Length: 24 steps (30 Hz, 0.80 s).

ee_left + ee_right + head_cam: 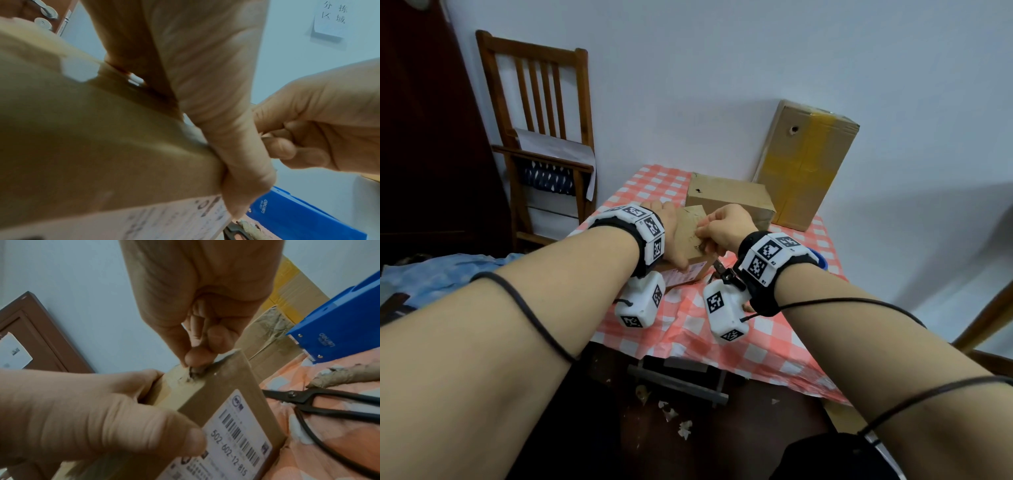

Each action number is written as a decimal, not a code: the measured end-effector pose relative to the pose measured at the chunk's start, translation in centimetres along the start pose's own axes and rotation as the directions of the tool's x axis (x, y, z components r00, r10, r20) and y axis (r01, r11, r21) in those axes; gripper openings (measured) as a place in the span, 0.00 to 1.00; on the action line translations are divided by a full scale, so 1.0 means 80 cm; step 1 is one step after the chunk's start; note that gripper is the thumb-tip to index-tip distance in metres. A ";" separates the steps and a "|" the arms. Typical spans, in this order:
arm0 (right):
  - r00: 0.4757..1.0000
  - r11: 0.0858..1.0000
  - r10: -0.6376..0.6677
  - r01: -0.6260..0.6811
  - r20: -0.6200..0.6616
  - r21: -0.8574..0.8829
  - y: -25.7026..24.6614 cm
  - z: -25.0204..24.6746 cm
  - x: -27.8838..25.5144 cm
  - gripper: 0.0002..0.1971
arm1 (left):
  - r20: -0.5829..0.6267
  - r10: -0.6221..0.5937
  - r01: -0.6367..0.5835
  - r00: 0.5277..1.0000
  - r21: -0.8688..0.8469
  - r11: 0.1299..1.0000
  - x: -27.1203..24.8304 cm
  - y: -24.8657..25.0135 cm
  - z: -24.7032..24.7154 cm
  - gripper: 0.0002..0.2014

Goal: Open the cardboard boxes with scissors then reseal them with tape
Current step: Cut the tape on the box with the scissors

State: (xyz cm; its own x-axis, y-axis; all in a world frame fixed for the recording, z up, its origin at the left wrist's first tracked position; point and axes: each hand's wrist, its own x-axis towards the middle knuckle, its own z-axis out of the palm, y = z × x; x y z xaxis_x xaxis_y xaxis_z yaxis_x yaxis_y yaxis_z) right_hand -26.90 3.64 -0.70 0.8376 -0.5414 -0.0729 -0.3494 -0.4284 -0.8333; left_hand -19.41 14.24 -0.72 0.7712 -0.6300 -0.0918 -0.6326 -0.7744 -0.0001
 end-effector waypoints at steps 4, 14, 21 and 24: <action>0.996 0.988 0.050 -0.060 0.076 0.140 0.000 -0.013 -0.005 0.07 | 0.010 -0.002 0.002 1.000 0.005 1.000 0.003 0.000 0.001 0.52; 0.988 0.983 -0.096 0.075 0.120 0.169 0.022 -0.024 -0.004 0.14 | 0.016 0.002 -0.002 1.000 0.012 1.000 0.006 -0.001 0.001 0.53; 0.985 0.991 -0.119 0.111 0.125 0.069 0.016 -0.018 -0.002 0.14 | 0.008 0.007 -0.007 1.000 0.031 0.999 0.005 -0.001 0.001 0.51; 0.989 0.995 -0.092 0.089 0.118 0.034 0.012 -0.020 -0.002 0.12 | 0.011 0.004 -0.004 1.000 0.032 0.999 0.006 -0.002 0.000 0.51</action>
State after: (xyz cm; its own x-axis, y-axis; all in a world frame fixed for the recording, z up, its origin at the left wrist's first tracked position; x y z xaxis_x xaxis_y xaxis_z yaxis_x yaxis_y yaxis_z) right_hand -28.03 2.11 -0.62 0.9100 -0.4102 -0.0602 -0.2595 -0.4502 -0.8544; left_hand -18.97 14.10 -0.77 0.7680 -0.6321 -0.1025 -0.6377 -0.7696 -0.0320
